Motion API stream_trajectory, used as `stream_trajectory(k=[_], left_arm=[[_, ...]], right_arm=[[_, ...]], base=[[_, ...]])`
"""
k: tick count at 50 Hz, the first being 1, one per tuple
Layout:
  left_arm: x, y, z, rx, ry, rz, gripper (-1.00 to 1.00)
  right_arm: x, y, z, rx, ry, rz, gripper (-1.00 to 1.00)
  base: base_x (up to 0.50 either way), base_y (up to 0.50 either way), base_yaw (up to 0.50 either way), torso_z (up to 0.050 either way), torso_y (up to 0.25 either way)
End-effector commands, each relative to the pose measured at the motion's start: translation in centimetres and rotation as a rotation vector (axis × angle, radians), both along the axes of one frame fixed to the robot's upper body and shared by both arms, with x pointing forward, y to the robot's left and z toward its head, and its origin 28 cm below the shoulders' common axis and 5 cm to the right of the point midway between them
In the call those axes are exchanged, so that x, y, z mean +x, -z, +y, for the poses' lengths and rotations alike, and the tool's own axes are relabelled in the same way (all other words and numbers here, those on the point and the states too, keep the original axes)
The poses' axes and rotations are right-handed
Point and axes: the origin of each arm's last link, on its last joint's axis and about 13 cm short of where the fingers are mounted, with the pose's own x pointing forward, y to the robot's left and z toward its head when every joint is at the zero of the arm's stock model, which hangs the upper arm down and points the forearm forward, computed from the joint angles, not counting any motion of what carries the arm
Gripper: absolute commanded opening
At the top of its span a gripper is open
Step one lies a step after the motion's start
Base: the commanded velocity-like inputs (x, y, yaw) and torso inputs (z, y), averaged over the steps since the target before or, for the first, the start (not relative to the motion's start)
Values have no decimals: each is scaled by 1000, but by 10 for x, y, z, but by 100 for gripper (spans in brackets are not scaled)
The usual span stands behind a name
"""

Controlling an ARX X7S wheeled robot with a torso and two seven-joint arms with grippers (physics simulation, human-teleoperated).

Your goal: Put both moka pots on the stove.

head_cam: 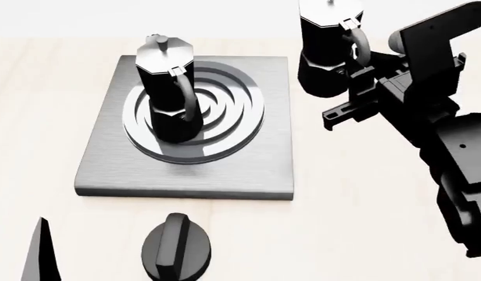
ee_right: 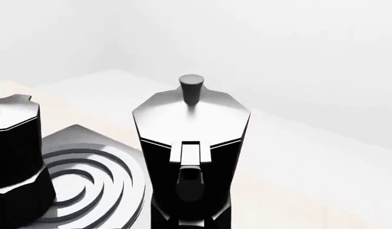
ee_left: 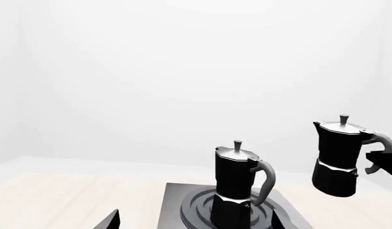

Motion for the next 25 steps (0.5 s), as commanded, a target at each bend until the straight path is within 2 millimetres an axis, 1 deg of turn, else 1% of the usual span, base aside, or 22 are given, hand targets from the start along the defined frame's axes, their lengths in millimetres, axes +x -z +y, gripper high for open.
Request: stream_trajectory(k=[1,2,12,20,25], left_arm=[[0,0,0,0,0,0,100],[1,1,0,-2,0,0,100],[0,0,0,-3,4,1,100],[0,2,0,-4,5,-2,100],[0,2,0,-5,5,2,100]], right_arm=[[19,1,29,34,-77,-23,-100],[21,2,34,33,-87,-23,-100],[24,2,46,41,-112,-46,-100],[26,5,60,54,-133,-80,-100],[26,10,68,53,-142,-72,-100]], base=[[0,0,0,0,0],[0,0,0,0,10],[0,0,0,0,1],[0,0,0,0,1],[0,0,0,0,0]])
